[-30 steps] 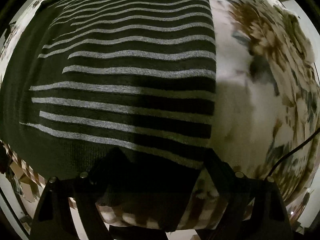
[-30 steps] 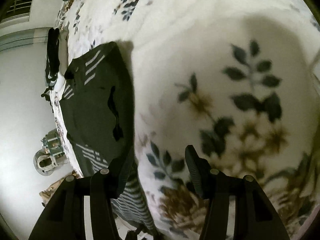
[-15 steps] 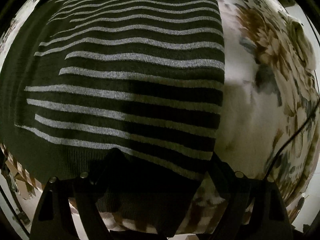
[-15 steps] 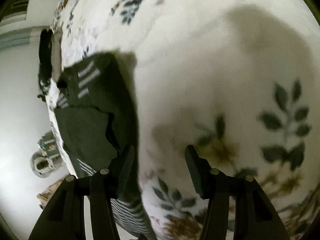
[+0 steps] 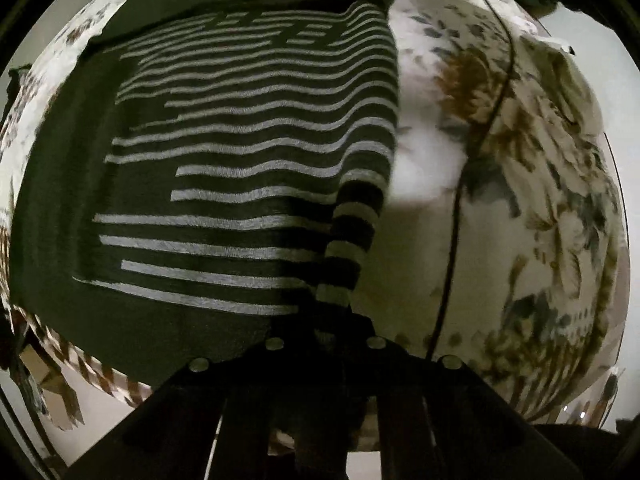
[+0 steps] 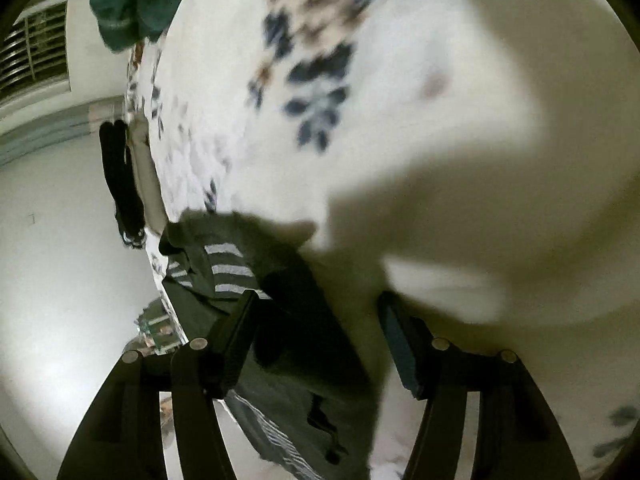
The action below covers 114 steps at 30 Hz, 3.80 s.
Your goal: Fold small clothes
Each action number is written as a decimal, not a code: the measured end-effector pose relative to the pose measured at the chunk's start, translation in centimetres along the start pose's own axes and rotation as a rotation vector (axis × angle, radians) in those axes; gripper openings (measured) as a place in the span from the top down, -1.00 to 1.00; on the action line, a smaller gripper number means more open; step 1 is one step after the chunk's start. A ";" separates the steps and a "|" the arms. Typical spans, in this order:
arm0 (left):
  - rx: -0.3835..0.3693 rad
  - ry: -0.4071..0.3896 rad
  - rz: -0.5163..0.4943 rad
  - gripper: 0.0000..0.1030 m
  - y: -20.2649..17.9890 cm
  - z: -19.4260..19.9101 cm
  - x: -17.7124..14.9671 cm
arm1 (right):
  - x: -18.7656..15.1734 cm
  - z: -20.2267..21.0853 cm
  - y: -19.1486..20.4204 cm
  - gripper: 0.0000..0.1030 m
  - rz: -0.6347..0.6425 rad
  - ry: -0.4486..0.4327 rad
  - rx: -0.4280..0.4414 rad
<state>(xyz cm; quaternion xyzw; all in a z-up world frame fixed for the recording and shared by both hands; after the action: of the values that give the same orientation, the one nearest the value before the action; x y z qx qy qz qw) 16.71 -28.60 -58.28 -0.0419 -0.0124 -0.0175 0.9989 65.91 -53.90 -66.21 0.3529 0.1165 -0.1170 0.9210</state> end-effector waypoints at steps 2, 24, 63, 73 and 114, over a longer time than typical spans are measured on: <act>-0.010 -0.004 -0.003 0.86 0.0 0.2 0.2 | -0.6 0.0 1.2 0.89 0.052 -0.022 -0.109; -0.279 -0.151 0.212 0.87 12.7 11.7 0.7 | -3.0 2.6 20.5 0.91 0.175 -0.079 -0.457; -0.502 0.005 0.637 0.18 44.3 3.0 -7.0 | -30.7 -43.2 33.5 0.01 -0.154 0.365 0.008; -0.391 0.020 0.487 0.18 40.8 0.8 -4.3 | -37.0 -30.6 25.3 0.01 0.102 0.120 -0.319; -0.521 0.067 0.346 0.27 38.6 1.0 0.6 | -48.6 -32.3 9.5 -0.09 -0.164 0.190 -0.129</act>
<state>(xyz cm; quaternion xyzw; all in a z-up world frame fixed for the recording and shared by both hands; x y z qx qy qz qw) 18.68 9.95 -60.50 -0.2972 0.0326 0.1490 0.9426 18.47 -18.68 -69.23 0.2918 0.2390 -0.1501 0.9139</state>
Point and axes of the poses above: each gripper's, at about its wrist camera, not at the fingertips, and z roughly against the way its jaws point, y to its left, x to its top, the point moved 5 cm from there along -z, roughly the way its jaws point, and after that the axes turned 8 degrees about y, right-handed, at the moved point
